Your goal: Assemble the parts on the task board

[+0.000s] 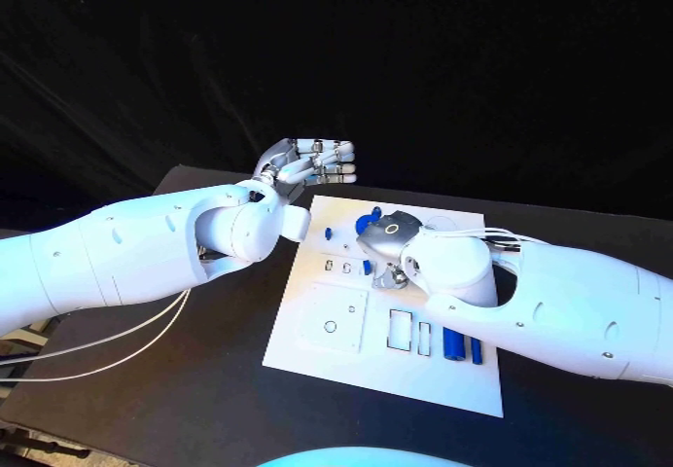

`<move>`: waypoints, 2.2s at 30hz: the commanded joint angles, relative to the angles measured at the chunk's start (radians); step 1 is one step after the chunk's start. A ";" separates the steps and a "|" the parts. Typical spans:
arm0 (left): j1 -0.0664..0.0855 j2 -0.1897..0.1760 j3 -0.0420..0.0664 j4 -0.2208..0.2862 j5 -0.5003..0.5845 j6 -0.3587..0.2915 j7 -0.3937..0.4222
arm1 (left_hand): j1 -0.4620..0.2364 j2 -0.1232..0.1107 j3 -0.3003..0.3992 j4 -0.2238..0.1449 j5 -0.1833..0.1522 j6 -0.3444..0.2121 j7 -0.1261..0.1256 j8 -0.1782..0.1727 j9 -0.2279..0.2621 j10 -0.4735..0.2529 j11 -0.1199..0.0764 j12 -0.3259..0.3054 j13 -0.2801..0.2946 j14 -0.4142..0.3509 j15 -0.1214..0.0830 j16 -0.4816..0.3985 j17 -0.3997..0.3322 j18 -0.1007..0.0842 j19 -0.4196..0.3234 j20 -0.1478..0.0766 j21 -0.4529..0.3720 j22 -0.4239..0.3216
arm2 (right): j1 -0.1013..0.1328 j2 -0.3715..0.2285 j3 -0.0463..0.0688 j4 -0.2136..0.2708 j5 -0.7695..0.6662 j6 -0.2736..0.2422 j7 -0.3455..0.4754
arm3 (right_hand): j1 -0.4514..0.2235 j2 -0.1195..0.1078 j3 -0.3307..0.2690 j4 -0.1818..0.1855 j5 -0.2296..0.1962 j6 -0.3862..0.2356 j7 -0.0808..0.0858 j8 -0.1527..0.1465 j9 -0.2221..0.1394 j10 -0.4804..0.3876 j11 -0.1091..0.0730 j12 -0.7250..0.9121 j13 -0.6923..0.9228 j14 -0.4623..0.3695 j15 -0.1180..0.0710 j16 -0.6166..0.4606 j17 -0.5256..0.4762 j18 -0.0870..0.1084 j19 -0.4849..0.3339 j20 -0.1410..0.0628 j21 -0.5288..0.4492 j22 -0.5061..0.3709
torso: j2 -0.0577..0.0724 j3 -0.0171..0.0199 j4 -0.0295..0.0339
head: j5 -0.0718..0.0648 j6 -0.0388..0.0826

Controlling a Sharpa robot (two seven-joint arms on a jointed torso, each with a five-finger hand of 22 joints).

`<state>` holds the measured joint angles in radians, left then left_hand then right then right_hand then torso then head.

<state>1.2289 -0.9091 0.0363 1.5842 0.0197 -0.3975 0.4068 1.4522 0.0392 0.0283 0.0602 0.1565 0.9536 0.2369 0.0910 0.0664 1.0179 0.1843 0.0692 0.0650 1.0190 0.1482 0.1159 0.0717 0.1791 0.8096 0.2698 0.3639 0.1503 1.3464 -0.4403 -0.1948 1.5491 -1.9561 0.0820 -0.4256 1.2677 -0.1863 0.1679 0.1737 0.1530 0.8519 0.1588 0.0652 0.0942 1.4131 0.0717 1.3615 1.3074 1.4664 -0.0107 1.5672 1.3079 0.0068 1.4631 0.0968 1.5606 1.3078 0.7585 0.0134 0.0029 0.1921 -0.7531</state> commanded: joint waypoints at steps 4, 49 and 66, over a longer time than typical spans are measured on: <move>0.001 0.001 0.000 -0.005 0.001 0.018 0.005 | -0.009 -0.005 0.004 -0.004 0.000 0.005 0.004 -0.006 0.000 -0.002 0.004 -0.005 0.000 0.010 0.001 -0.007 0.000 0.004 -0.003 0.001 0.005 -0.001 | 0.007 -0.069 0.001 0.060 0.011 -0.134 0.039 | 0.024 -0.015 -0.018 0.059 -0.009 0.000 -0.002 0.007 -0.003 -0.006 0.001 -0.004 0.078 0.091 0.009 -0.025 0.214 0.010 0.072 0.006 -0.053 0.211 | -0.005 -0.0006 -0.0038 | 0.000 0.007; 0.003 0.089 -0.010 -0.068 -1.045 0.388 -1.022 | -0.242 -0.012 -0.138 0.229 -0.002 0.110 -0.169 0.269 0.226 0.291 -0.192 0.979 0.896 0.415 -0.218 0.839 0.699 -0.097 0.583 -0.243 1.005 0.987 | 0.040 -0.535 0.035 0.024 1.408 -0.546 0.674 | 0.127 0.053 0.084 0.036 0.085 0.208 0.006 -0.001 -0.019 -0.185 0.035 -1.299 -1.178 -0.174 0.072 -1.506 -1.018 0.177 -0.329 0.075 -1.465 -0.970 | -0.105 0.0318 -0.0388 | -0.073 0.030; 0.015 0.192 -0.012 -0.179 -1.079 0.456 -1.055 | -0.285 -0.013 -0.193 0.232 -0.002 0.078 -0.173 0.324 0.290 0.267 -0.194 0.971 0.882 0.414 -0.220 0.836 0.699 -0.105 0.600 -0.244 1.028 1.030 | 0.034 -0.512 0.035 0.009 1.412 -0.584 0.685 | 0.109 0.049 0.053 0.029 0.104 0.188 0.024 0.000 -0.022 -0.216 0.053 -1.297 -1.211 -0.226 0.093 -1.506 -1.075 0.178 -0.355 0.098 -1.498 -1.040 | -0.101 0.0302 -0.0367 | -0.072 0.018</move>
<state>1.2426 -0.7243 0.0249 1.4123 -1.0356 0.0211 -0.6308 1.1784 0.0261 -0.1597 0.2920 0.1568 1.0410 0.0638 0.4108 0.3551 1.2910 -0.0103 1.0419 0.9483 1.4370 -0.0699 0.9508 0.7708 0.0931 1.4013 0.0250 1.3864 1.1802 1.3815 -0.9542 -0.1604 1.5597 -0.5513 -0.4804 0.2394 1.3892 -0.1367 0.2260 0.2027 0.2519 1.0416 0.1766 0.0681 0.0732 1.2060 0.1255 0.0678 0.0974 1.2476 0.0816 0.0646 0.2330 0.1700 1.1089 0.1900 0.0676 0.2681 0.6564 0.0438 -0.0352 0.1189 -0.7331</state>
